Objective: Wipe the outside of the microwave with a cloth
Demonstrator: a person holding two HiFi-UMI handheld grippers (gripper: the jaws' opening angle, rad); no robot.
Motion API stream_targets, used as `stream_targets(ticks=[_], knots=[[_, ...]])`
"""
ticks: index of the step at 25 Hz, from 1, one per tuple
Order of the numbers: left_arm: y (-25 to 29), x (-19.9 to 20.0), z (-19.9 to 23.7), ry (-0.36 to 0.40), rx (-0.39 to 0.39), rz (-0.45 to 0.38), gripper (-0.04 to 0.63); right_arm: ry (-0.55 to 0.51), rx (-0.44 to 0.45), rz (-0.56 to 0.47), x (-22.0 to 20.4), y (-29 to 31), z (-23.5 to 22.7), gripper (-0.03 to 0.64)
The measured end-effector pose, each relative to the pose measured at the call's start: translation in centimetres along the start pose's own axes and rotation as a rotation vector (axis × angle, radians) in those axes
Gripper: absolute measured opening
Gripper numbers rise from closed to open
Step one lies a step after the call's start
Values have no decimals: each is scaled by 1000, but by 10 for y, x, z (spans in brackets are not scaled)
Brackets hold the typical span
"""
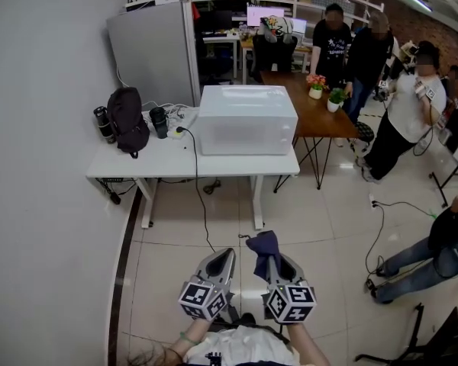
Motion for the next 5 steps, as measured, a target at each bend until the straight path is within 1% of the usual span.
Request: stream_targets(ticks=[5], knots=[[7,4,1,8,3,-1,-14,-14,11,-2,4,5,0,67]])
Point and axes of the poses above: the fingertips, and each gripper's own axes: y forward along the fingers, z to its left, x out of its top, the point moved 9 cm from there along -y, backward along the fingers, and after that the axes turned 10 degrees about -z, right-handed, at the moved point
